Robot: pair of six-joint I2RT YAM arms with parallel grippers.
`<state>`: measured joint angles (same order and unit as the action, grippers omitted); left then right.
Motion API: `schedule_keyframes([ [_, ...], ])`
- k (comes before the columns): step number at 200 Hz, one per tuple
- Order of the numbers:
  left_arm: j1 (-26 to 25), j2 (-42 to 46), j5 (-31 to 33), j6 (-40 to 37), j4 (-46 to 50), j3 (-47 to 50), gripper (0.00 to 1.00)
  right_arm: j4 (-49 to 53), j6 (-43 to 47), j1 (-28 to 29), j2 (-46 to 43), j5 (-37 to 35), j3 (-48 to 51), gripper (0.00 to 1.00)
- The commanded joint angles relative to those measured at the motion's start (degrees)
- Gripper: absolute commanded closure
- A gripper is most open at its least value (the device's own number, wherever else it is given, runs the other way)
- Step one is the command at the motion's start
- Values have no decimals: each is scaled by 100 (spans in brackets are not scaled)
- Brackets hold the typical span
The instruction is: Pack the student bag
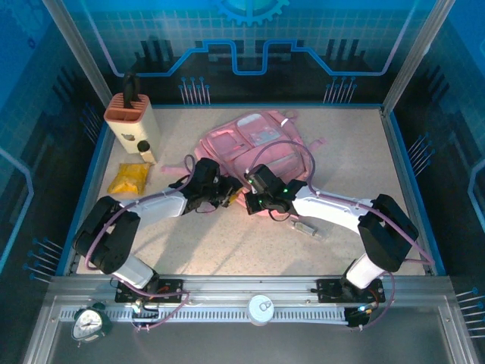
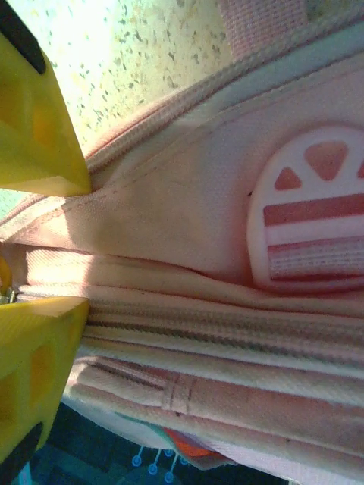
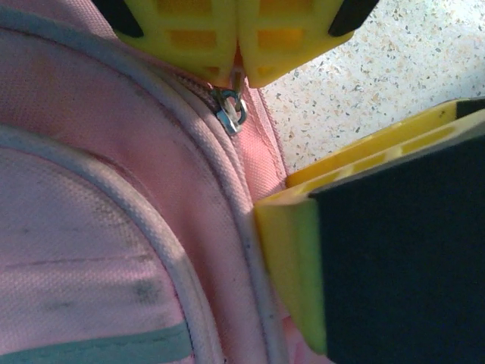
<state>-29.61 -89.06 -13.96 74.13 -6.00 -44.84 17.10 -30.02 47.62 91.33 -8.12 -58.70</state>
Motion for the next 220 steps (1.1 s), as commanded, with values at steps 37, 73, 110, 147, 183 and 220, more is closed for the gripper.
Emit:
schedule_keyframes([
  [37,-160,163,661,400,-715,69,64,-102,-26,108,-107,206,162,100],
  [73,-155,580,879,504,-543,318,64,-137,-21,108,-82,210,159,100],
  [110,-251,435,935,602,-579,226,64,-93,-42,108,-37,195,115,100],
  [147,-376,-39,795,720,-764,8,64,-128,-57,102,-28,185,93,100],
  [183,-396,-182,950,637,-648,-132,79,-108,-48,106,7,173,67,100],
  [220,-263,-123,1035,247,-151,-297,100,234,54,75,-116,-49,26,100],
])
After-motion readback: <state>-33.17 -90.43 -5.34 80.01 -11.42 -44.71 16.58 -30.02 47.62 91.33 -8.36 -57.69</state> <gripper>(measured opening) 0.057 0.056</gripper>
